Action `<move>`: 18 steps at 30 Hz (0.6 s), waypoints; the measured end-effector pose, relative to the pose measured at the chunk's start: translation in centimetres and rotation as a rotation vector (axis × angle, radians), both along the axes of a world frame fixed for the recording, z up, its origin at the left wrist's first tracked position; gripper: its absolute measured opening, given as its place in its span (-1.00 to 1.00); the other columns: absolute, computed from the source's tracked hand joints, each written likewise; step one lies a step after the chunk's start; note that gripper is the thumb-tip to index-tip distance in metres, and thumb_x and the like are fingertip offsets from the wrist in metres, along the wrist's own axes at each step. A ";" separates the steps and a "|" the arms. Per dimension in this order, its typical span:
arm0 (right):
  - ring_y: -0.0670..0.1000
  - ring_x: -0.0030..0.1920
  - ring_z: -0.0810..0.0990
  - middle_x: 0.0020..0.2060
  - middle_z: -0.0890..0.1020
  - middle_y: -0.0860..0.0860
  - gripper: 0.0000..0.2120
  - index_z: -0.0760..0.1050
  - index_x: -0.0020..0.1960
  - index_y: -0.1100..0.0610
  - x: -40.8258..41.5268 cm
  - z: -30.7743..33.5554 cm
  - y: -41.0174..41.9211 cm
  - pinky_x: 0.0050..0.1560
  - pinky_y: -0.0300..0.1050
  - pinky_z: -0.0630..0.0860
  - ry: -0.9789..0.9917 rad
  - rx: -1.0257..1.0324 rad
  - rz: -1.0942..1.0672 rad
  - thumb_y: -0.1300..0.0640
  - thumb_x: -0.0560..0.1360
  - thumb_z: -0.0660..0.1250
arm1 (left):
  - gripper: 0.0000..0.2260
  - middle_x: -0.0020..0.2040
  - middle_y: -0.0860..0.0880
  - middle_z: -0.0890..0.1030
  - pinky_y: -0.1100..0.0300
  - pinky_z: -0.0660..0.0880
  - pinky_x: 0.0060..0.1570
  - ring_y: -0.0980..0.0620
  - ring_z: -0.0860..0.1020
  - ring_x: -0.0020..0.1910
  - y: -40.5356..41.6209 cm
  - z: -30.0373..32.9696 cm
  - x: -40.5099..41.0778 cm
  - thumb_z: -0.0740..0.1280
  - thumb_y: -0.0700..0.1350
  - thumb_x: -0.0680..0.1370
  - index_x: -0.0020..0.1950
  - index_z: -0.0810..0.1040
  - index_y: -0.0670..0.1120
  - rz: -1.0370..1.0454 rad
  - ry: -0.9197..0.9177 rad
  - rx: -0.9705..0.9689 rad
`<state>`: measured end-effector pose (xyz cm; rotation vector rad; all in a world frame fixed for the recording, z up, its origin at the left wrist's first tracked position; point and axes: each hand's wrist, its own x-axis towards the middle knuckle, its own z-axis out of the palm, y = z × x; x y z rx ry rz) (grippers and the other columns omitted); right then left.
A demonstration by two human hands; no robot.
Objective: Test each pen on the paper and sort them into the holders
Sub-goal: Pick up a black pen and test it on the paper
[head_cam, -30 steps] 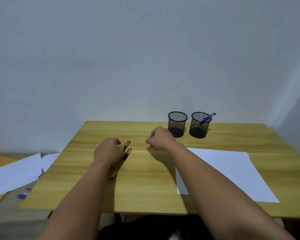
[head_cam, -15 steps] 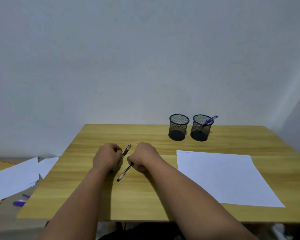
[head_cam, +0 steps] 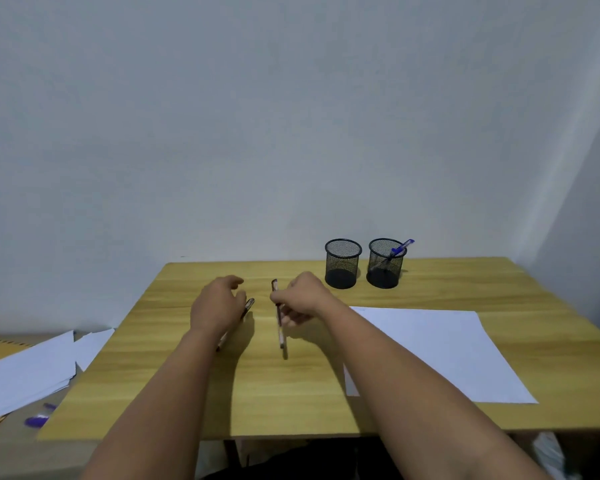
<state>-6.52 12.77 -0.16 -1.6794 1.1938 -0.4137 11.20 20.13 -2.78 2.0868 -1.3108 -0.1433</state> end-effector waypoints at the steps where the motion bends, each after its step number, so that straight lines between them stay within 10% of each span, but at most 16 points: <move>1: 0.06 -0.51 0.61 -0.34 0.69 0.20 -0.85 0.53 -0.15 0.25 -0.8 0.6 -0.3 -0.42 -0.13 0.59 -0.065 0.048 0.014 0.24 0.55 0.43 | -0.66 0.26 0.03 0.64 0.01 0.57 0.12 -0.03 0.61 0.13 -0.2 0.6 -0.4 0.34 -0.05 0.57 0.35 0.58 0.04 -0.035 0.022 -0.026; 18: -0.08 -0.30 0.65 -0.10 0.74 0.04 -0.80 0.70 0.08 0.13 -13.0 4.0 -1.9 -0.37 -0.30 0.55 -0.661 0.400 -0.069 -0.01 0.62 0.45 | -0.92 -0.17 0.08 0.70 0.22 0.49 -0.15 0.13 0.63 -0.12 -2.0 4.8 -9.2 0.40 -0.08 0.59 0.01 0.68 -0.02 -0.398 0.068 -0.172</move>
